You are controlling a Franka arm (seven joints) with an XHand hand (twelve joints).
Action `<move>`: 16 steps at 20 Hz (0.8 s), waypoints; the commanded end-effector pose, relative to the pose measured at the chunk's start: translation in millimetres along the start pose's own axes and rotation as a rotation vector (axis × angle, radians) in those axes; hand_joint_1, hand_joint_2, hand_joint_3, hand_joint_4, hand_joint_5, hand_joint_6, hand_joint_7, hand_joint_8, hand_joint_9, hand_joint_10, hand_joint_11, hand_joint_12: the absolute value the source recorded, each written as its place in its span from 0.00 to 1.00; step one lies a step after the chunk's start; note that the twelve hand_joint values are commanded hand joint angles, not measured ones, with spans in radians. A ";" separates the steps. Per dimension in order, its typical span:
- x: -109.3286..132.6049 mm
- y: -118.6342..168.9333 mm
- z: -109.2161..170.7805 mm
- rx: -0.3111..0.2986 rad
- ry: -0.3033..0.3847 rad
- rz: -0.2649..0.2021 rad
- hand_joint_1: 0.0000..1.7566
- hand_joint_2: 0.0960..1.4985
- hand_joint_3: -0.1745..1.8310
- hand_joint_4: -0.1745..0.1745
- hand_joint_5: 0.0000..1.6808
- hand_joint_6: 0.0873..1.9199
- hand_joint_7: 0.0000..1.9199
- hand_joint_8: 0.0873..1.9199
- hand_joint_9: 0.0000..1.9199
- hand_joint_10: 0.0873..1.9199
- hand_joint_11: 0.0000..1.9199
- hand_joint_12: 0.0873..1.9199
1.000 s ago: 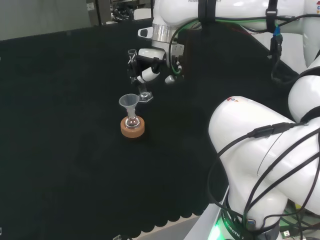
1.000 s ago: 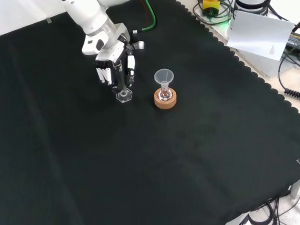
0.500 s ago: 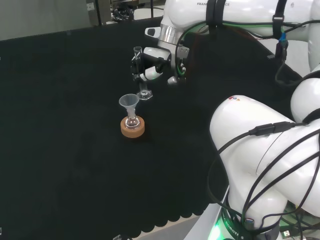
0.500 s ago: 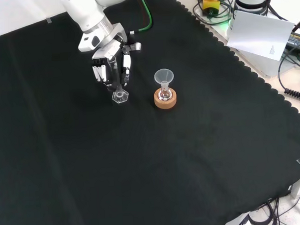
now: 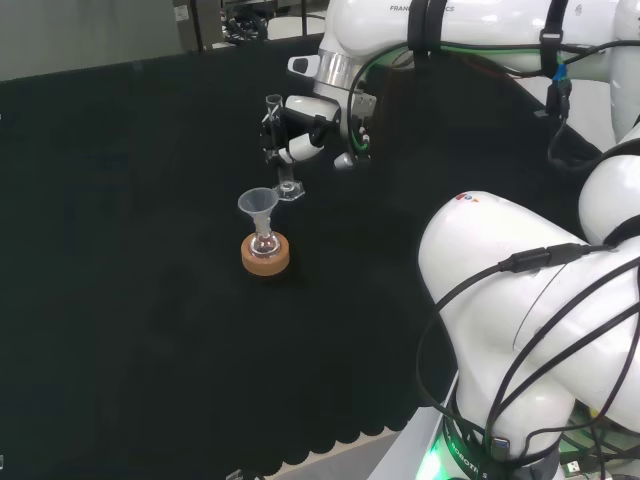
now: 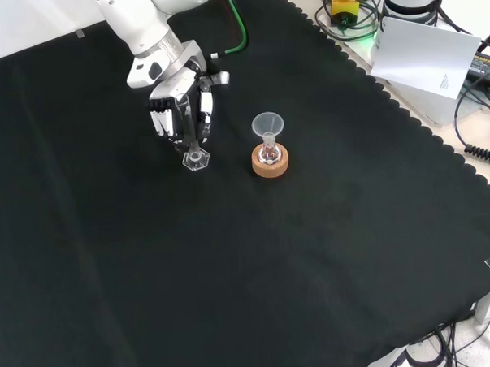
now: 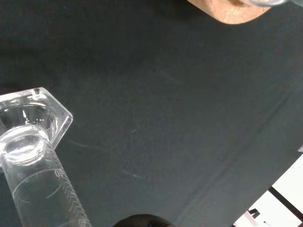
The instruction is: Put the graduated cylinder back on the table.
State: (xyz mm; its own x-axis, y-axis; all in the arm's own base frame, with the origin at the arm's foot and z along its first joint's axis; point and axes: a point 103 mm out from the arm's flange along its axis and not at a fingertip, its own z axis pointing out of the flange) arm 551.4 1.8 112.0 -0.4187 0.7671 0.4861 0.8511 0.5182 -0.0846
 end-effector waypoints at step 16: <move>-3.1 2.2 15.5 0.063 0.021 0.004 0.64 0.76 0.09 0.13 0.52 0.58 0.51 0.38 0.70 0.00 0.47 0.53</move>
State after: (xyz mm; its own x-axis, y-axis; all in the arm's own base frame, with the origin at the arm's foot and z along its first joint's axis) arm 551.1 3.5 99.9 -0.4087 0.7720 0.4868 0.8397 0.5270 -0.1307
